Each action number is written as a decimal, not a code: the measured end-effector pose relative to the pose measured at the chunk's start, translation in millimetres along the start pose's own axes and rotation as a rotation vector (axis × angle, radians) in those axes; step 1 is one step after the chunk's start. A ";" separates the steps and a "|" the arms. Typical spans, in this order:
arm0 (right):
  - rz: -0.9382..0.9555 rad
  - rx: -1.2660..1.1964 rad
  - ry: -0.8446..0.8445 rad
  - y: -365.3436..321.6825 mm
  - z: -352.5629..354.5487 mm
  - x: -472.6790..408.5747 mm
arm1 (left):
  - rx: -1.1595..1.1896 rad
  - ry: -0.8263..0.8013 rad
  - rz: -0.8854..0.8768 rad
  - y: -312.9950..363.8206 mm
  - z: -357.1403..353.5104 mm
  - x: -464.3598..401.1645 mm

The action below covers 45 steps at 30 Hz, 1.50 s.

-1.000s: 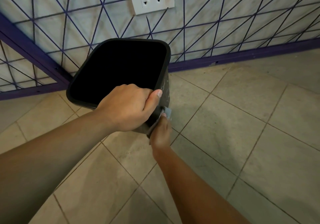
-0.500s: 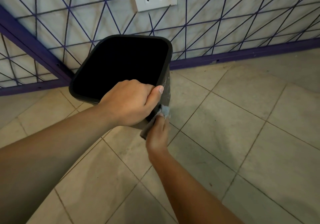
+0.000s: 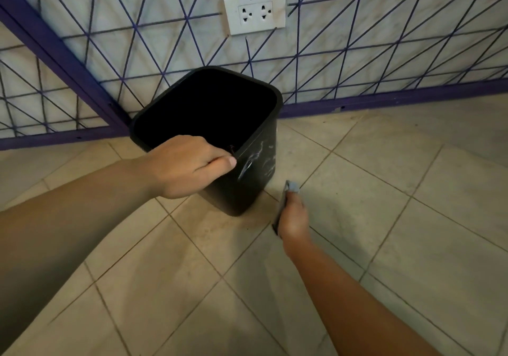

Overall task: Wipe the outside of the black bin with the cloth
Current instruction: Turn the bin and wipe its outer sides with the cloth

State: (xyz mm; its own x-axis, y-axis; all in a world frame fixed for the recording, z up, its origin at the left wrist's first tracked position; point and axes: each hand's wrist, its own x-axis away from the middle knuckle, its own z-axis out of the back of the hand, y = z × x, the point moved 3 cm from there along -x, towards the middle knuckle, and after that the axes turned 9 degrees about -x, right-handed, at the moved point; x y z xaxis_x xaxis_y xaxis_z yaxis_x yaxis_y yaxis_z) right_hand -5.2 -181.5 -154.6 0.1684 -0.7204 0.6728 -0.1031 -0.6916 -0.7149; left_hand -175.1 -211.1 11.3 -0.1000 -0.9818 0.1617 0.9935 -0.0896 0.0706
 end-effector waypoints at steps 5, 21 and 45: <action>0.008 -0.066 0.021 -13.1 5.0 11.7 | -0.016 -0.056 0.137 16.3 -6.4 6.7; -0.010 -0.448 -0.058 -11.6 -40.6 -24.2 | -0.176 0.127 0.023 24.3 -20.0 13.1; 0.157 -0.442 -0.013 -23.5 -67.3 -69.5 | -0.139 0.191 -0.097 15.2 -20.1 4.4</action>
State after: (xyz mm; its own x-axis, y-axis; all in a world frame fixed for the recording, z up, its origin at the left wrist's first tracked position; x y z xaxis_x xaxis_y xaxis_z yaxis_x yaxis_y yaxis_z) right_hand -80.4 -118.6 -171.7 0.1295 -0.8192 0.5587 -0.5351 -0.5321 -0.6562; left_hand -159.3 -220.1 -6.7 -0.1964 -0.9801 -0.0292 0.9790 -0.1943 -0.0615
